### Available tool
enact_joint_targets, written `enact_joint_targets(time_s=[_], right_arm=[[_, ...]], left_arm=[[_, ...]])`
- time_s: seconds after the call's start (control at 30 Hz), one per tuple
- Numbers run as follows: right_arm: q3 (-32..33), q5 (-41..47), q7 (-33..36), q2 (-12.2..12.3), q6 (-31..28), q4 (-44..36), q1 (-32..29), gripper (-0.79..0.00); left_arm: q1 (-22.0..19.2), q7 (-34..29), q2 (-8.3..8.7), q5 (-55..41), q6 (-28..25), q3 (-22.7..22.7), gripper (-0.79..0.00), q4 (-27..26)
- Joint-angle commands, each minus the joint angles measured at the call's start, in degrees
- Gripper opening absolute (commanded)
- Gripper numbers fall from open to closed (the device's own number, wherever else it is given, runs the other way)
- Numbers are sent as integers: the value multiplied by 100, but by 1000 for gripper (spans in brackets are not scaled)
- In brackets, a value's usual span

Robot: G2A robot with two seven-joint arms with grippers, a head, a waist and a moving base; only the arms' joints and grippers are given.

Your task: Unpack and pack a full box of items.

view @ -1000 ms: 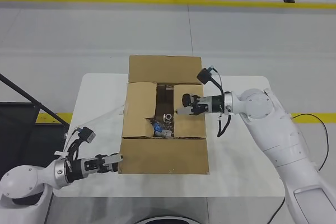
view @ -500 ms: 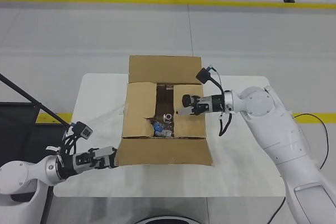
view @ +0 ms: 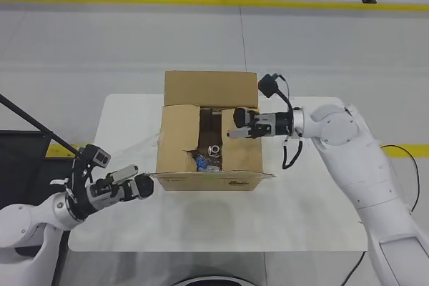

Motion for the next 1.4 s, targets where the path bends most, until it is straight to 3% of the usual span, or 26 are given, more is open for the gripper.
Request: enact_joint_targets(time_s=[0.0,0.43,0.57,0.87,0.93,1.37], right_arm=[[214,-158,-301,58,111,-282,-118,0],[256,-238,-329,77,180,-416,-160,0],[348,-49,-756,68,477,-231,-231,0],[284,371,-1415,-114,966,1626,456,0],[173,748,-1272,-213,944,1999,587,0],[-608,783,-1579,-914,1083,4092,1480,0]], left_arm=[[6,311,-4,240,-91,78,0,-129],[-266,1485,-25,1169,-236,743,0,-332],[-442,1956,-34,1675,-164,1005,0,-255],[-754,2556,-71,2136,28,1553,0,-193],[-808,2667,-80,2204,75,1648,0,-160],[-1008,2932,-110,2435,316,2011,0,-91]])
